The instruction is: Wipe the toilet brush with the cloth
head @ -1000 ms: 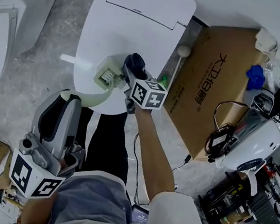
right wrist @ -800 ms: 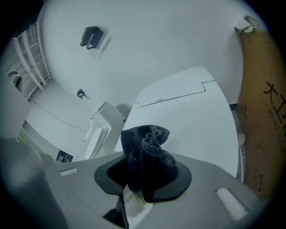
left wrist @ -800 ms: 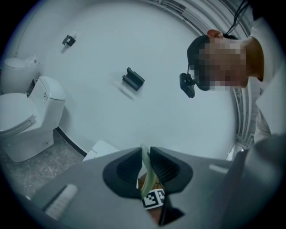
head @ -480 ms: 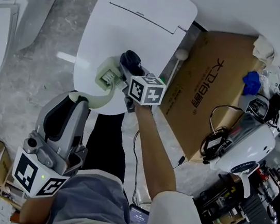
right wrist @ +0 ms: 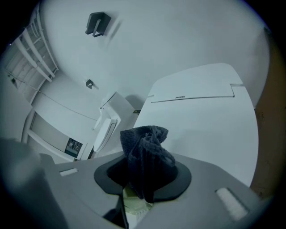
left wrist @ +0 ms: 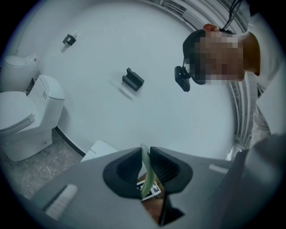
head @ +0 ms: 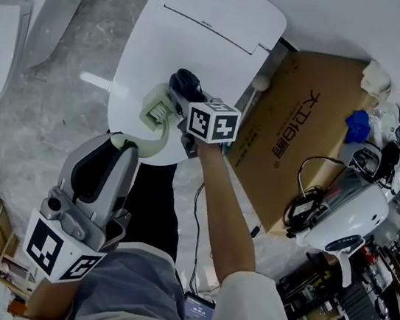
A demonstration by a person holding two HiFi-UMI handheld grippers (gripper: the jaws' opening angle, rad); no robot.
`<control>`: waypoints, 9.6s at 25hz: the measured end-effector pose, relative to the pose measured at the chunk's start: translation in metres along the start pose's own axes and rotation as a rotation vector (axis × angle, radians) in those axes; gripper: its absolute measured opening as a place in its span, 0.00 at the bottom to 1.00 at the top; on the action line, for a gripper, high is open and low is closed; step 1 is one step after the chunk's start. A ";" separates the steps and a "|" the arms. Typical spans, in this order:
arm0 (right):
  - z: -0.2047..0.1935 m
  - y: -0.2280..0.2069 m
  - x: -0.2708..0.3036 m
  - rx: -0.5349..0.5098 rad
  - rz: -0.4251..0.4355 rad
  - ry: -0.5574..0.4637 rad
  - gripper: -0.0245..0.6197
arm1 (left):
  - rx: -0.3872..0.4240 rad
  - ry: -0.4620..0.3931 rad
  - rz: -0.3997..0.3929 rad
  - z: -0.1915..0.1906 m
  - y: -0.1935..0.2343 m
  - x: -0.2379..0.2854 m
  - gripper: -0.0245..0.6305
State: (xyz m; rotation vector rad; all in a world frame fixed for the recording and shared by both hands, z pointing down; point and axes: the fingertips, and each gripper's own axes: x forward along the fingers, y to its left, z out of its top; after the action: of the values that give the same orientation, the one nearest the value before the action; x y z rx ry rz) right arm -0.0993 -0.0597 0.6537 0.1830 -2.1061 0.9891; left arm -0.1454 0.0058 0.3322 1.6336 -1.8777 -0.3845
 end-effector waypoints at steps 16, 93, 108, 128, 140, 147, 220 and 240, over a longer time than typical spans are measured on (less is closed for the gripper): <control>0.027 0.039 0.017 -0.073 0.130 0.021 0.21 | 0.007 -0.008 -0.003 0.002 0.001 0.000 0.04; -0.026 -0.005 -0.069 0.360 0.345 -0.169 0.21 | 0.028 0.005 0.024 0.001 -0.007 0.004 0.04; -0.057 -0.037 -0.054 0.399 0.216 -0.119 0.21 | 0.026 0.006 0.018 0.000 -0.006 0.007 0.04; -0.053 -0.064 -0.027 0.057 0.036 0.058 0.21 | 0.033 0.002 0.022 -0.002 -0.006 0.007 0.04; -0.072 -0.079 -0.025 0.175 -0.039 -0.065 0.21 | -0.002 -0.027 0.018 -0.001 -0.006 0.009 0.04; -0.094 -0.082 -0.034 0.272 -0.098 -0.195 0.21 | 0.059 -0.047 0.018 -0.002 -0.009 0.014 0.04; -0.168 0.049 0.008 1.557 0.036 -0.979 0.21 | 0.093 -0.019 -0.165 -0.002 -0.021 0.024 0.04; -0.142 0.083 -0.022 1.337 0.146 -0.853 0.21 | 0.111 -0.015 -0.154 0.000 -0.018 0.023 0.04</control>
State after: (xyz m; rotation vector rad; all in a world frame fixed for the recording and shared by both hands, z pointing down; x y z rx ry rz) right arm -0.0352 0.0937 0.6443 1.2912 -1.6987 2.6029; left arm -0.1325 -0.0199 0.3270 1.8615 -1.8185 -0.3628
